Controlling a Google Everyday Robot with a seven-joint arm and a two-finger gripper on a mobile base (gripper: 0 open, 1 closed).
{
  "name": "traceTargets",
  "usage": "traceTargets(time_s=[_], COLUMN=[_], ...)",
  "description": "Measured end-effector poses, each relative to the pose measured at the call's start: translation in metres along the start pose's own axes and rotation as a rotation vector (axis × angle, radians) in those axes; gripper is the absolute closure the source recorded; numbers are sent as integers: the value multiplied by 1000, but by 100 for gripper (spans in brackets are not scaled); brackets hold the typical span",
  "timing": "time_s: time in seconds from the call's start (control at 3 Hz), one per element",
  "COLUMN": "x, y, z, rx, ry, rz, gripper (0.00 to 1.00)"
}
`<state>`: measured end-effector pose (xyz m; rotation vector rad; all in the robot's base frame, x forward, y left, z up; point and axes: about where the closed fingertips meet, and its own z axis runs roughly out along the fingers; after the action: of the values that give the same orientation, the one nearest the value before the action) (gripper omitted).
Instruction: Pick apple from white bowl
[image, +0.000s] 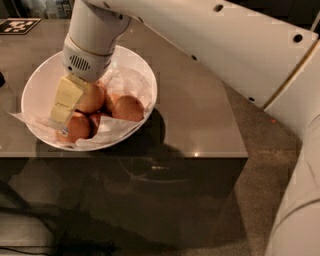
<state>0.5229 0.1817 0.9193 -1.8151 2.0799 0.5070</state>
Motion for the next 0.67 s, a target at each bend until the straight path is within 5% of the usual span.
traceTargets(time_s=[0.67], x=[0], y=[0], z=[1], rx=[-1], ry=[1], rz=[1], gripper=[42])
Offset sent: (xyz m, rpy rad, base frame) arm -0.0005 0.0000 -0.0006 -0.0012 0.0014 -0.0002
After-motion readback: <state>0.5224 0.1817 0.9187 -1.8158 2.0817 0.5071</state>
